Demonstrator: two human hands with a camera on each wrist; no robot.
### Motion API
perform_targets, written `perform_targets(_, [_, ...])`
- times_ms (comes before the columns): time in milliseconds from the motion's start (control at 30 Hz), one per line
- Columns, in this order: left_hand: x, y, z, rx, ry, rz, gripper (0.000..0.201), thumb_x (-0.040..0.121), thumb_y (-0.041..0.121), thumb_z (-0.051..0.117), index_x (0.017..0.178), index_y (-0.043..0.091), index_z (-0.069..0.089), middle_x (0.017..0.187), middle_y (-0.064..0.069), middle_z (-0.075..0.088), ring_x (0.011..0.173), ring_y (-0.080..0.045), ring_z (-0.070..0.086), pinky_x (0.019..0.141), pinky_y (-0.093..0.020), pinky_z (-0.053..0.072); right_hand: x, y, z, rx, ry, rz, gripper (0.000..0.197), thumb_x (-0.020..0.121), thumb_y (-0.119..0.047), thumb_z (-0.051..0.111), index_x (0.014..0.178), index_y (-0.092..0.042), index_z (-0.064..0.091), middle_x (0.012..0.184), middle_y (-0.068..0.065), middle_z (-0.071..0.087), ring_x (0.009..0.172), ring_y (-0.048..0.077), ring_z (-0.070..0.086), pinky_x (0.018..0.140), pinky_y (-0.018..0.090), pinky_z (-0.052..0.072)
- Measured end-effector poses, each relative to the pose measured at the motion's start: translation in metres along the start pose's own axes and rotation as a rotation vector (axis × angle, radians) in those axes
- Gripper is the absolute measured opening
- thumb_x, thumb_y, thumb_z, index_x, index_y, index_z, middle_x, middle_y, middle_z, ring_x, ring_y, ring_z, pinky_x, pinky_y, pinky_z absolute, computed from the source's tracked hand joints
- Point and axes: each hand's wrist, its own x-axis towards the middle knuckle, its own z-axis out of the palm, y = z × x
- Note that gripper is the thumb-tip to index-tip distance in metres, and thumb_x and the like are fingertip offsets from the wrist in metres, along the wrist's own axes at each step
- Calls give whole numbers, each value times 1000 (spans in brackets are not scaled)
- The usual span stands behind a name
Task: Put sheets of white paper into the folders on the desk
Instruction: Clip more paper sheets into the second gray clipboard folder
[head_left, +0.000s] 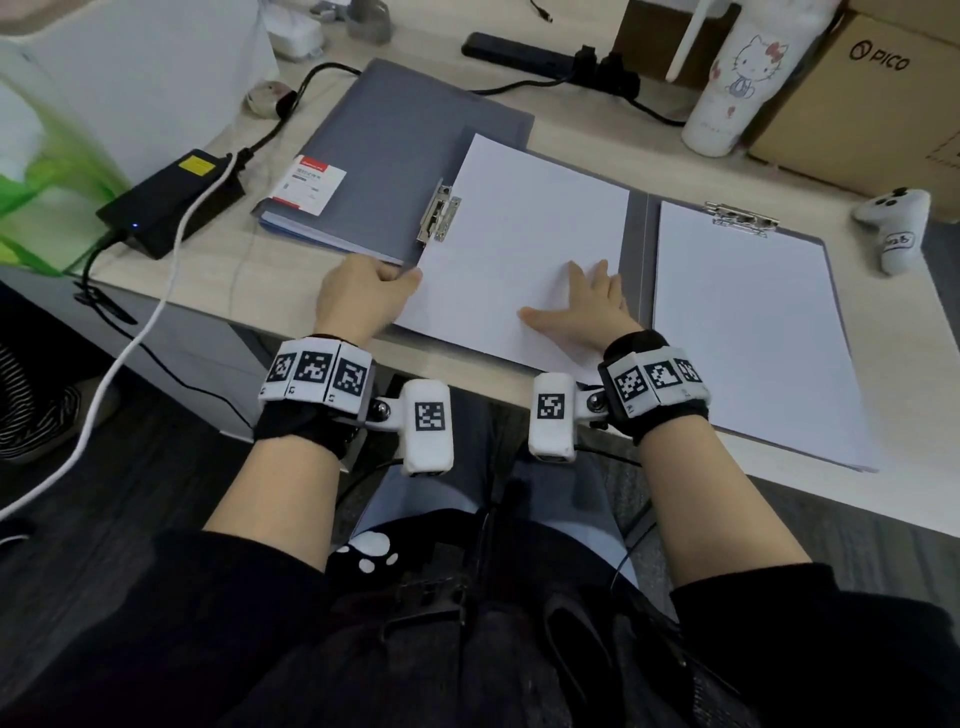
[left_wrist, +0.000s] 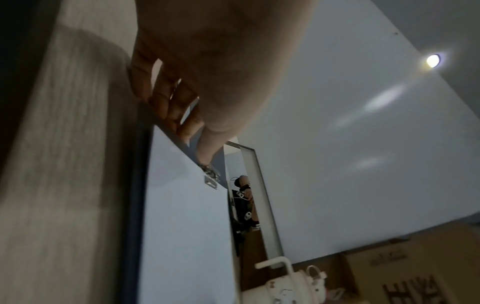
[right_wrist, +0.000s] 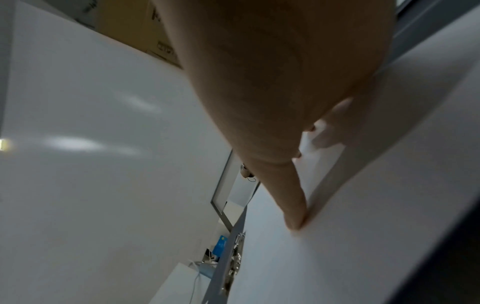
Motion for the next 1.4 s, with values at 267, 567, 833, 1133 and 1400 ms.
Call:
perform_targets(267, [-26, 26, -4, -622, -27, 117, 36, 88, 10, 60, 122, 8, 47, 108, -3, 56, 68, -7, 62, 57, -19, 54, -35, 4, -2, 209, -74, -96, 79, 88, -52, 54, 150, -26, 13, 160, 10, -7, 148, 21, -10, 120, 45, 2])
perform_targets(567, [-79, 81, -1, -778, -274, 467, 46, 99, 46, 26, 135, 24, 45, 127, 9, 57, 119, -17, 56, 80, -38, 57, -82, 13, -27, 612, -70, -266, 73, 87, -54, 54, 149, -30, 23, 158, -6, 20, 145, 13, 19, 116, 33, 20])
perform_targets(833, [-97, 120, 42, -668, -633, 619, 77, 77, 67, 9, 140, 34, 39, 148, 12, 40, 135, -3, 38, 115, -43, 30, -108, 40, -51, 1006, 276, -389, 48, 84, -29, 67, 129, -18, 54, 128, 2, 62, 111, 13, 63, 91, 38, 55])
perform_targets(1133, [-95, 145, 108, -456, -725, 562, 59, 101, 45, 10, 123, 23, 60, 145, 11, 44, 137, -5, 35, 117, -36, 25, -119, 93, -66, 1287, 906, -251, 7, 90, -11, 56, 96, -14, 56, 85, 4, 65, 74, 20, 67, 52, 31, 55])
perform_targets(1400, [-93, 152, 150, -304, -777, 537, 55, 102, 40, 19, 119, 11, 63, 143, 6, 47, 129, -3, 40, 97, -13, 31, -113, 155, -59, 1509, 1284, 47, 31, 79, 5, 50, 104, -10, 61, 84, 10, 61, 72, 25, 55, 54, 30, 54])
